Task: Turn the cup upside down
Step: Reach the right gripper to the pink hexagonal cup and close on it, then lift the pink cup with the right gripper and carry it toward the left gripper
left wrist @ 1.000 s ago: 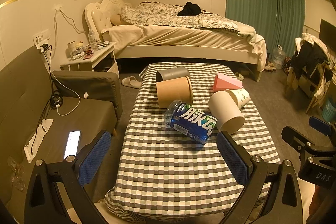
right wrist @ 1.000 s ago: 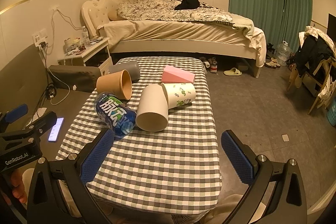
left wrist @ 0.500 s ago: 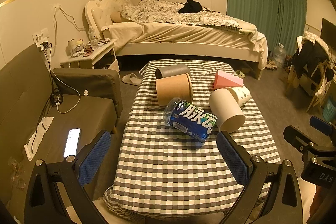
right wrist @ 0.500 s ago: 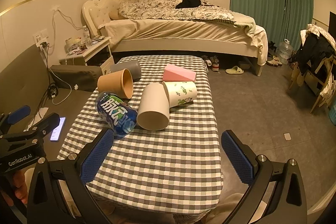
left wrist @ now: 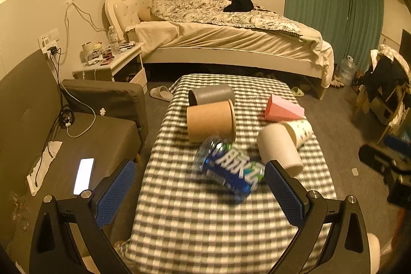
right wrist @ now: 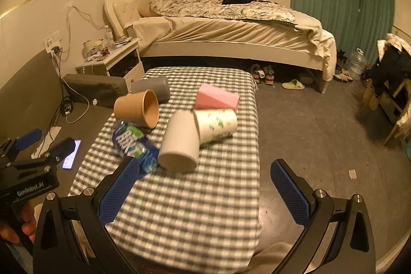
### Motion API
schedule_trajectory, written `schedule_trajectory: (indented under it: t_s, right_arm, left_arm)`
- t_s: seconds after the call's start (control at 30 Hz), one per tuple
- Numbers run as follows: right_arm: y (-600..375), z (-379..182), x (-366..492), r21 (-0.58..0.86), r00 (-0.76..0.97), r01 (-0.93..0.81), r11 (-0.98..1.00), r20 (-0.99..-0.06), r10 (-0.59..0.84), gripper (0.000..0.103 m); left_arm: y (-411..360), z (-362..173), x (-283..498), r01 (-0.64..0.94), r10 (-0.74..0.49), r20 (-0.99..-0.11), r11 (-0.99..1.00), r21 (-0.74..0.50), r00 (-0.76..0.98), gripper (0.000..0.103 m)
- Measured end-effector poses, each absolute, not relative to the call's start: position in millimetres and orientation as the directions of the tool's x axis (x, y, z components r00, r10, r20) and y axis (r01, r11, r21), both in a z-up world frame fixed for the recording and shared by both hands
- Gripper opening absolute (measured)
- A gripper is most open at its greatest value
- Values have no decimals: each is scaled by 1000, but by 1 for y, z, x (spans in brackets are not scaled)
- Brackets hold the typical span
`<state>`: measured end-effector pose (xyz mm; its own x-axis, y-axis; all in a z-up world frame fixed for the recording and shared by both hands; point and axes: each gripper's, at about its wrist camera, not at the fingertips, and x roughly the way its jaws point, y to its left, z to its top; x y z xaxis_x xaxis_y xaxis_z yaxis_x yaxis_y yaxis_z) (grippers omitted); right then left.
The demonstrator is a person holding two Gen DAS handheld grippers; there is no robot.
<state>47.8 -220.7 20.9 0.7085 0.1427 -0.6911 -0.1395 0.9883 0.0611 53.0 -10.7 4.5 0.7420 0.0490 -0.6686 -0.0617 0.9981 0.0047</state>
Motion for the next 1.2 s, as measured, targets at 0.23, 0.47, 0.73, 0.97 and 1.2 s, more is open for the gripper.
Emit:
schedule_trajectory:
  t_s: [0.23, 0.47, 0.73, 0.97, 1.2]
  right_arm:
    - [-234, 21, 140, -5, 684, -216, 976, -714, 148, 103]
    - [-243, -25, 245, 12, 562, -312, 950, -804, 195, 103]
    - [-225, -83, 323, 21, 413, -459, 888, -880, 234, 102]
    - [-209, -120, 353, 43, 321, -522, 852, -915, 243, 98]
    - [-196, -132, 361, 33, 301, -524, 851, -927, 222, 67]
  left_arm:
    - [-26, -7, 118, -77, 81, -693, 996, 37, 717, 103]
    - [-33, -28, 194, -96, 99, -718, 994, 45, 689, 103]
    - [-44, -42, 253, -75, 111, -723, 994, 82, 682, 103]
    - [-42, -58, 267, -74, 111, -751, 994, 83, 651, 103]
    - [-42, -57, 265, -59, 105, -758, 994, 88, 644, 103]
